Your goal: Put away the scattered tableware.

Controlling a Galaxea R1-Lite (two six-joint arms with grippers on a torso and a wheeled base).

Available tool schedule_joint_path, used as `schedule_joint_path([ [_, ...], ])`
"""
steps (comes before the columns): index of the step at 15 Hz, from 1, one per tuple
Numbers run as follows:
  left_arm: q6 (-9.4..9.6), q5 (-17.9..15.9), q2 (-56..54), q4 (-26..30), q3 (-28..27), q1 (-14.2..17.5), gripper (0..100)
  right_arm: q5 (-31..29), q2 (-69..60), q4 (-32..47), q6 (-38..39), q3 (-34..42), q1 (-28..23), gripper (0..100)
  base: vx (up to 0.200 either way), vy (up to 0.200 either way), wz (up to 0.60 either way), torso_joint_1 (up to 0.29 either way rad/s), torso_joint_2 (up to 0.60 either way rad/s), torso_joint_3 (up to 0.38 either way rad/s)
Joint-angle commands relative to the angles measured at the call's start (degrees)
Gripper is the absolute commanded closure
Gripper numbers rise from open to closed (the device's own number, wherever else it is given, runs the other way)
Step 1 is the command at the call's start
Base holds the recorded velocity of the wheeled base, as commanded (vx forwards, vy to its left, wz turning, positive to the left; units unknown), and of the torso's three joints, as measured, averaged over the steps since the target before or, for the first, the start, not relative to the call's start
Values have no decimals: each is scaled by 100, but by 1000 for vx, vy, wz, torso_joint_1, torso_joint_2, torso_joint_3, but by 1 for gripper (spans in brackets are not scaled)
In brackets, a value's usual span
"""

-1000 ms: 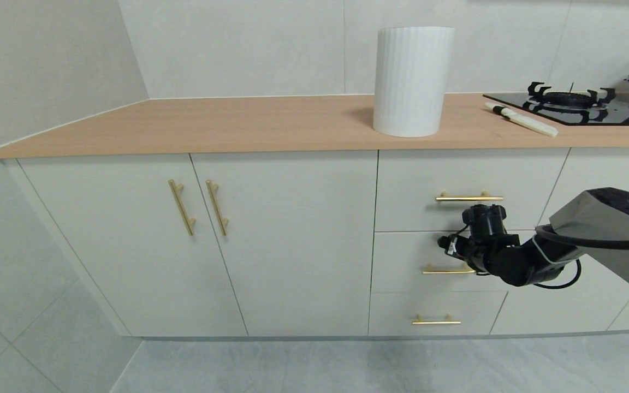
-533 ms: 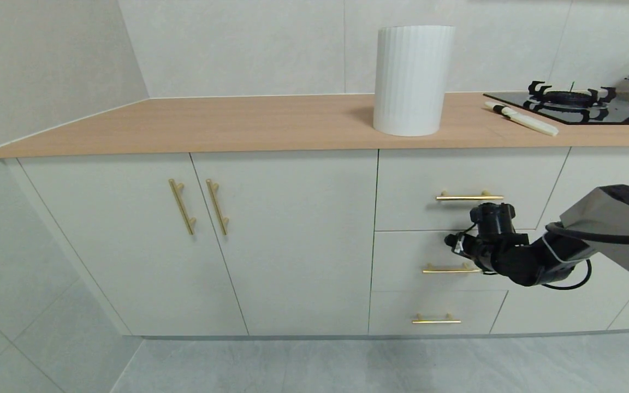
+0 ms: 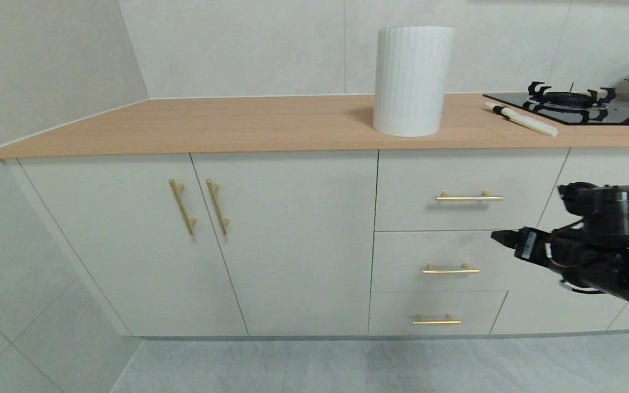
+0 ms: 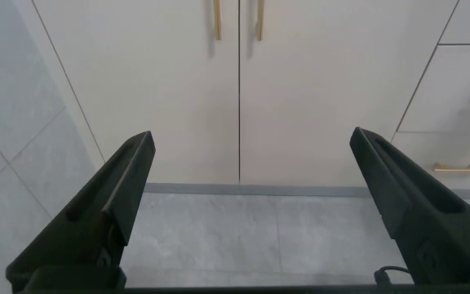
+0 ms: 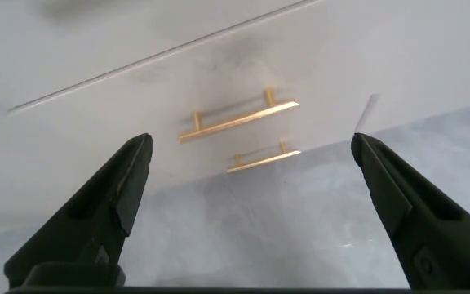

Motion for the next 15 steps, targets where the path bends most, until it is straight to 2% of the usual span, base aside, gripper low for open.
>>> schedule_joint_path([
  [1, -1, 1, 0, 0, 0, 0, 0, 6, -2703, 38, -537, 1611, 5, 0, 0, 0, 0, 0, 0, 0],
  [4, -1, 1, 0, 0, 0, 0, 0, -161, -4707, 241, -1531, 2604, -13, 0, 0, 0, 0, 0, 0, 0],
  [5, -1, 1, 0, 0, 0, 0, 0, -188, -5059, 364, -1636, 2745, -13, 0, 0, 0, 0, 0, 0, 0],
  [6, -1, 1, 0, 0, 0, 0, 0, -249, -5947, 935, -1882, 2912, -22, 0, 0, 0, 0, 0, 0, 0],
  [8, -1, 1, 0, 0, 0, 0, 0, -443, -7335, 2271, -2163, 2824, -39, 0, 0, 0, 0, 0, 0, 0],
  [9, -1, 1, 0, 0, 0, 0, 0, -522, -7625, 2614, -2199, 2736, -101, 0, 0, 0, 0, 0, 0, 0],
  [10, -1, 1, 0, 0, 0, 0, 0, -548, -8117, 3132, -2207, 2622, -584, 0, 0, 0, 0, 0, 0, 0],
  [12, -1, 1, 0, 0, 0, 0, 0, -293, -8821, 3396, -2401, 2675, -1068, 0, 0, 0, 0, 0, 0, 0],
  [15, -1, 1, 0, 0, 0, 0, 0, -109, -9533, 3809, -2594, 2736, -1120, 0, 0, 0, 0, 0, 0, 0],
])
